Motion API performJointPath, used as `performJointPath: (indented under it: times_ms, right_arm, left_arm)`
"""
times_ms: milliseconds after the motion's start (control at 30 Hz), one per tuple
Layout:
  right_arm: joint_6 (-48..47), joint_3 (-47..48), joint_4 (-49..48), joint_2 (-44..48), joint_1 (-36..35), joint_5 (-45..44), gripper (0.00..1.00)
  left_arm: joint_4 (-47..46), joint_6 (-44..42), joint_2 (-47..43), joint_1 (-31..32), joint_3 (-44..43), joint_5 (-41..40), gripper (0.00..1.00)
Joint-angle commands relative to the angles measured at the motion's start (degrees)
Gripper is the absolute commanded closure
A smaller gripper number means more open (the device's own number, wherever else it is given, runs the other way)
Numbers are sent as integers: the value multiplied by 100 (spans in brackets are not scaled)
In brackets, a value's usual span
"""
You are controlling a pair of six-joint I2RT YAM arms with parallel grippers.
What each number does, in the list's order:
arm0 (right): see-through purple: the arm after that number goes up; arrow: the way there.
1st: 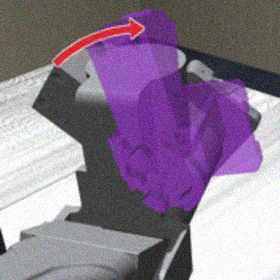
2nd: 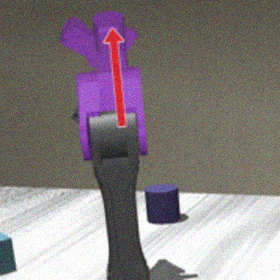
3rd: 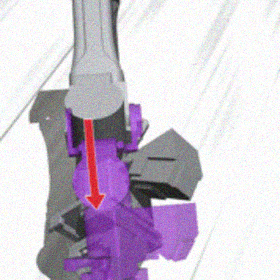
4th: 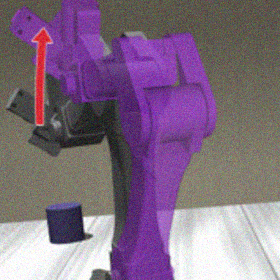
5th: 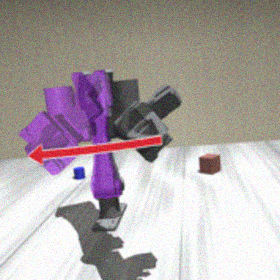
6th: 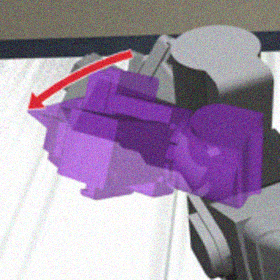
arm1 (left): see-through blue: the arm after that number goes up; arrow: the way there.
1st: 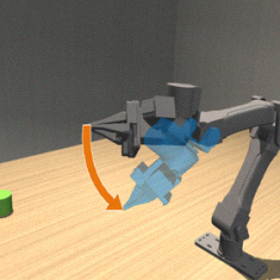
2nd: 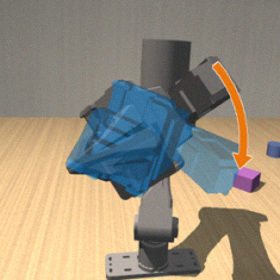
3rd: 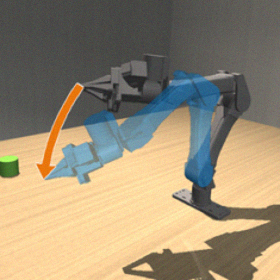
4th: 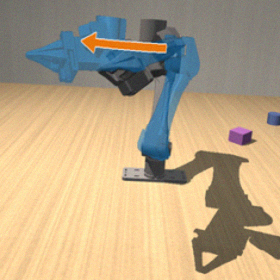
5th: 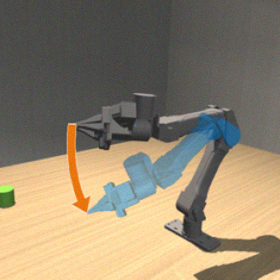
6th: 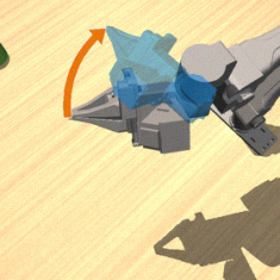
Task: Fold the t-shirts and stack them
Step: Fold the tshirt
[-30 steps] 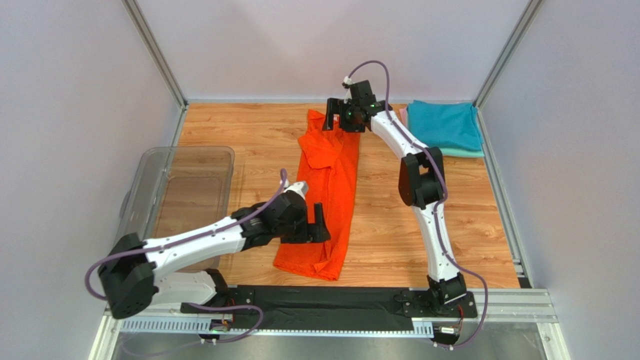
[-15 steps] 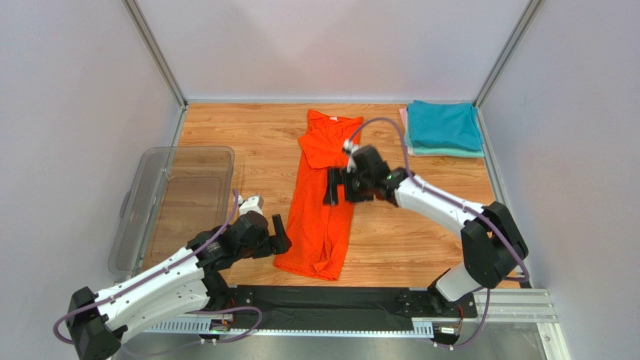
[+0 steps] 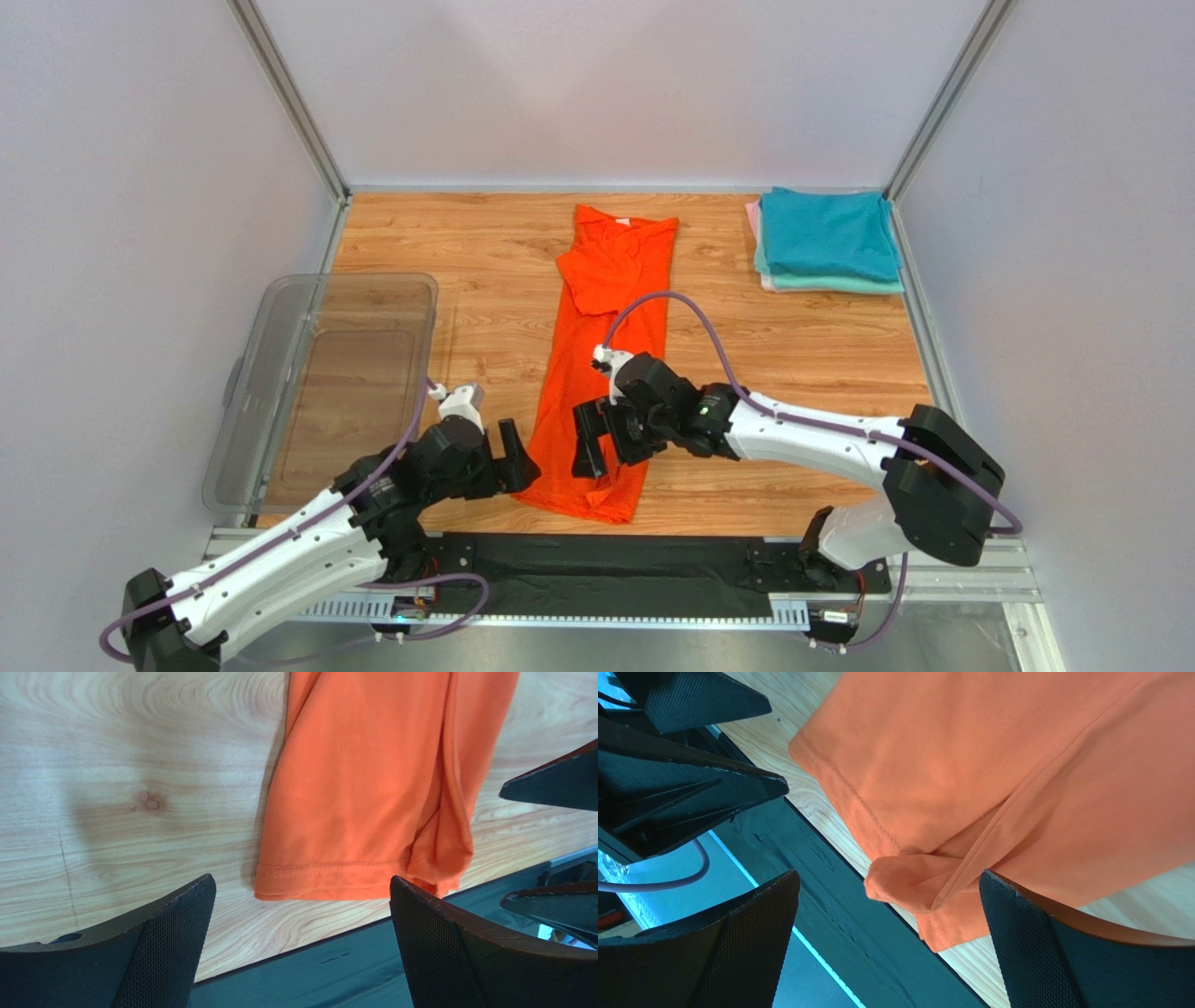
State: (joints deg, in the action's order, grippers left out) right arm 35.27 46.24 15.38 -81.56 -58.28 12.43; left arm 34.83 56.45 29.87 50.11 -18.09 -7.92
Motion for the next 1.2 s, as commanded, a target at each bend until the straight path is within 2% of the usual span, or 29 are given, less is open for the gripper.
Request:
performJointPath:
  times_ms: [0, 367, 600, 800, 900, 1000, 1033, 1100, 1133, 1167]
  right_arm:
    - [436, -211, -483, -149, -148, 93, 0]
    - [745, -1099, -826, 17, -210, 234, 0]
    - [227, -1240, 122, 772, -210, -196, 0]
    - [-431, -863, 764, 1230, -262, -12, 0]
    - [-844, -485, 1273, 1353, -587, -380, 0]
    - [-1004, -274, 1424, 1231, -991, -758, 3]
    - [-1004, -238, 1468, 1152, -1140, -916, 4]
    - [-995, -142, 1590, 889, -1264, -1153, 10]
    - [-987, -115, 1626, 809, -1369, -1442, 12]
    - [-978, -89, 1653, 721, -1396, -1532, 14]
  left_arm:
    - [-493, 103, -209, -27, 191, 379, 0]
    - [-503, 253, -210, -27, 367, 546, 0]
    - [-678, 323, 19, -27, 429, 748, 0]
    - [-1276, 350, 396, -27, 639, 1493, 0]
    - [-1514, 367, 642, -27, 701, 1697, 1]
    - [-1488, 394, 827, -27, 719, 1532, 10]
    - [-1470, 394, 845, -27, 701, 1478, 21]
    - [-1243, 376, 819, -27, 596, 1251, 38]
    - [-1120, 402, 784, -19, 561, 1136, 53]
    - [-919, 437, 749, -27, 526, 1039, 58]
